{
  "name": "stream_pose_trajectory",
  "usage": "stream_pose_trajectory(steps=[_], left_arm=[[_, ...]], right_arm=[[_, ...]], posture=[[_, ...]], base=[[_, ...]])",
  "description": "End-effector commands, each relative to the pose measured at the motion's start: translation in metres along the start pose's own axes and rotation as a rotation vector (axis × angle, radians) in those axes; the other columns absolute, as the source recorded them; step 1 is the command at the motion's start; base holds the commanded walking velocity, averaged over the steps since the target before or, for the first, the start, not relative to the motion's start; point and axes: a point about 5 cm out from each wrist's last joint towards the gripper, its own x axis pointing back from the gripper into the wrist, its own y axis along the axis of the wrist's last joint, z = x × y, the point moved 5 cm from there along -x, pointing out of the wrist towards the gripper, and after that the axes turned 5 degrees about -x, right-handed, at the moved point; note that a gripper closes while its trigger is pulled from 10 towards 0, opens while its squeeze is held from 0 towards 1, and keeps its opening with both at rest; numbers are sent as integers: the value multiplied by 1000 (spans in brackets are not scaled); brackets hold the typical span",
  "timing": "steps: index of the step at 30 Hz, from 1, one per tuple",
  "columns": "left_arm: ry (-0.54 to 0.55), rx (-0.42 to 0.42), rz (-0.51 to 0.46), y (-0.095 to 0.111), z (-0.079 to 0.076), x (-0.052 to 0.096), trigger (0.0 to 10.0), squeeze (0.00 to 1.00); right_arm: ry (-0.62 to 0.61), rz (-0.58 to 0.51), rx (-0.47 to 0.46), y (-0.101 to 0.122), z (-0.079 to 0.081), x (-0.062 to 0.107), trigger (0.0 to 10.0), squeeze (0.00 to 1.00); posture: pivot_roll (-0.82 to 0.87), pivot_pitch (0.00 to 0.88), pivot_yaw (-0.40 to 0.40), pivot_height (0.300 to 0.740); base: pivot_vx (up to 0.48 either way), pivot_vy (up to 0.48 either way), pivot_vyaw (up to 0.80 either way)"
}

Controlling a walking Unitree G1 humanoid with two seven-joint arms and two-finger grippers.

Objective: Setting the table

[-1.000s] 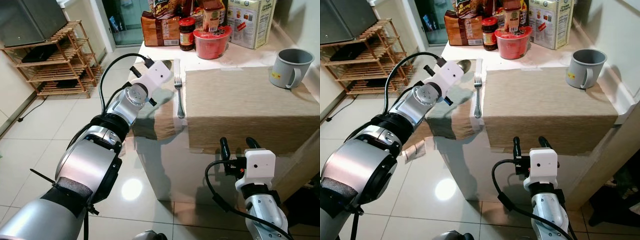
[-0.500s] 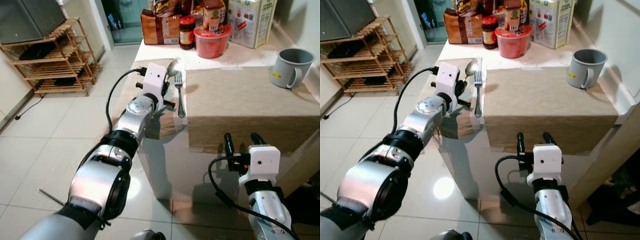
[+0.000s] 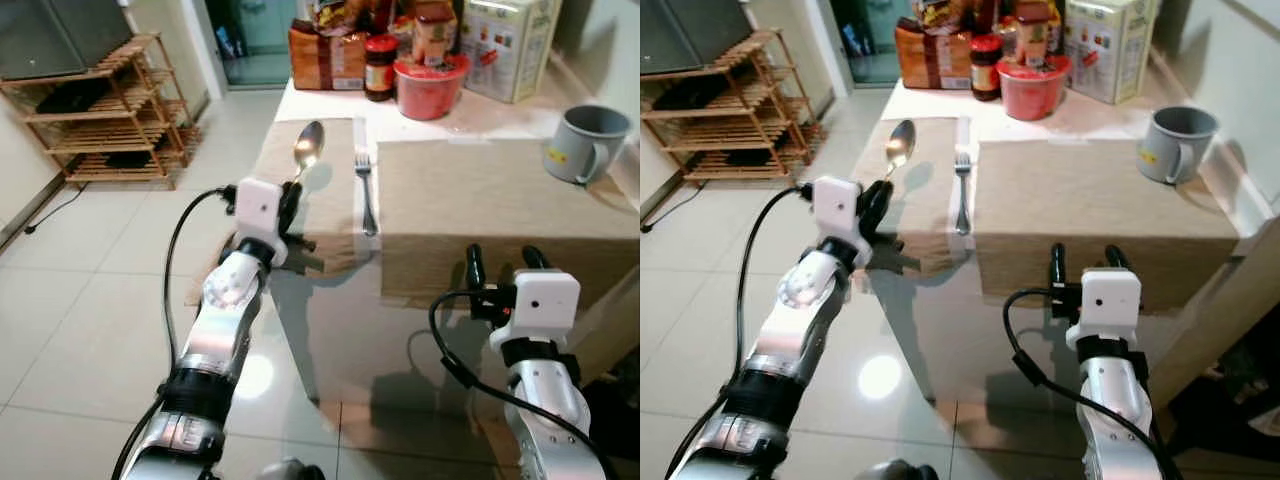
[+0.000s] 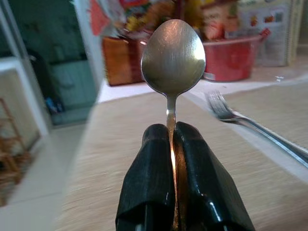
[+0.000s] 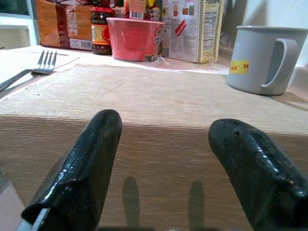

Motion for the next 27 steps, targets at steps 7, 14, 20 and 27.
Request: stream_pose_trajectory(steps=[7, 14, 20, 27], left_arm=[[-3, -71, -41, 12, 5, 34, 0, 0], [-63, 12, 68, -3, -11, 32, 0, 0], [-95, 4, 31, 6, -17, 29, 0, 0], [-66, 19, 38, 8, -14, 24, 0, 0]], right_arm=[[-36, -82, -5, 21, -9, 4, 10000, 0], [-8, -40, -22, 11, -2, 11, 10000, 0], [2, -30, -30, 10, 1, 14, 10000, 0], [12, -20, -24, 7, 1, 14, 10000, 0]], posture=[[-81, 0, 117, 723], [-75, 0, 107, 723], [-80, 0, 108, 723], [-82, 0, 104, 723]], base=[[0, 0, 0], [0, 0, 0], [0, 0, 0], [0, -253, 0]])
